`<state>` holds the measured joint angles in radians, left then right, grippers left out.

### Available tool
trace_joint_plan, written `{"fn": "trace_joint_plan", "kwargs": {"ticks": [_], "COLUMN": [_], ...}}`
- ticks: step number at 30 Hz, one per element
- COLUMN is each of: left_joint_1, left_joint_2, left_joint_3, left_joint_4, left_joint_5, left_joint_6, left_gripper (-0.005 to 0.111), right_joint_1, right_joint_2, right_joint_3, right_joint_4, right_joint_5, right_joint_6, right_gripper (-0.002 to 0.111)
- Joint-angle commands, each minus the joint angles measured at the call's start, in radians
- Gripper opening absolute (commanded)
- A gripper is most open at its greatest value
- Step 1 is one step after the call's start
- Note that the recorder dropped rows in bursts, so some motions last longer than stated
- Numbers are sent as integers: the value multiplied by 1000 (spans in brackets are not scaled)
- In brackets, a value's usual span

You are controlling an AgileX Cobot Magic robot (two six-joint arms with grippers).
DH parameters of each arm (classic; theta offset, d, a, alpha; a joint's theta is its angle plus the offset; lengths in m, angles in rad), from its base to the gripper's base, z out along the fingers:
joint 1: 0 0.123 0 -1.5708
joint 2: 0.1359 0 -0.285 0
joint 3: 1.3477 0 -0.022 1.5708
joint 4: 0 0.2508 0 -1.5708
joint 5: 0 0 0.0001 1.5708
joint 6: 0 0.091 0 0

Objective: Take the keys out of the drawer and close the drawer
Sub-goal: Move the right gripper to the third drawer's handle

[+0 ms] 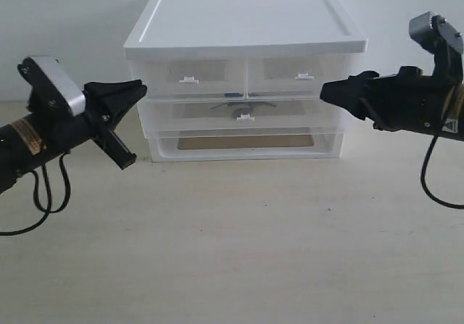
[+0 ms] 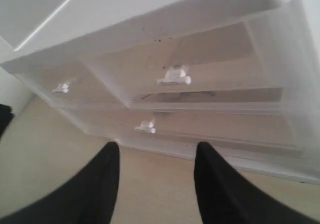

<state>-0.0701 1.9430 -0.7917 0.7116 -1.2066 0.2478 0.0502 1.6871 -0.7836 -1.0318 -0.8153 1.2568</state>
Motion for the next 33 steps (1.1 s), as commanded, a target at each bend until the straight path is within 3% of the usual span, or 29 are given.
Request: {"fn": "trace_joint_plan", "kwargs": {"ticks": [1,12,27,33], "left_joint_1": [-11,-11,-11,-11], "left_joint_2": [108,189,189,189], "left_joint_3": [-122,-210,-210,-210], "left_joint_4": [-3,-89,-94,-94], "left_joint_5": [-14,-14,-14,-14], "left_joint_6": [105,112,112,112], "left_gripper": [4,4,4,4], "right_joint_1": [17,109,113,162], "right_joint_2": [88,307,453,470], "right_joint_3": [-79,-308,-355,-413], "right_joint_4": [-72,-125,-101,-89], "right_joint_5": [-77,-73,-141,-142], "right_joint_6": [105,298,353,367], "right_gripper": [43,43,43,43]}}
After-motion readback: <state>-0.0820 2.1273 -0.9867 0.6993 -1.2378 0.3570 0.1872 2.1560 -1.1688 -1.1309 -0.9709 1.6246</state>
